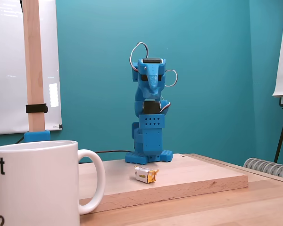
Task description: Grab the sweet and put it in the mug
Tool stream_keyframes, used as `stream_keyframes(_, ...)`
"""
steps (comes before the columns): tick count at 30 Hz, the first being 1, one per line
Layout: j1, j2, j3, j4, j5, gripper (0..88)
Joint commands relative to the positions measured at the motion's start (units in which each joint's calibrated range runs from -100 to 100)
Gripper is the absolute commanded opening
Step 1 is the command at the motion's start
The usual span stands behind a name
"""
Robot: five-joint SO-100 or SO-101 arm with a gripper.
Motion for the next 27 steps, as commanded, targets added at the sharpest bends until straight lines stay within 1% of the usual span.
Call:
stream_keyframes(1,0.82,0.14,-0.33,0.0,-0.1,2.8)
stream_keyframes(6,0.24,1.77,-0.51,0.08,0.0,2.8)
stream_keyframes(12,0.09,18.3,-4.88,-0.08,-0.05,3.0)
stream_keyframes(15,0.09,23.55,-5.06,-0.16,0.44,3.0)
stream_keyframes(27,0.46,23.55,-5.06,-0.16,-0.05,3.0)
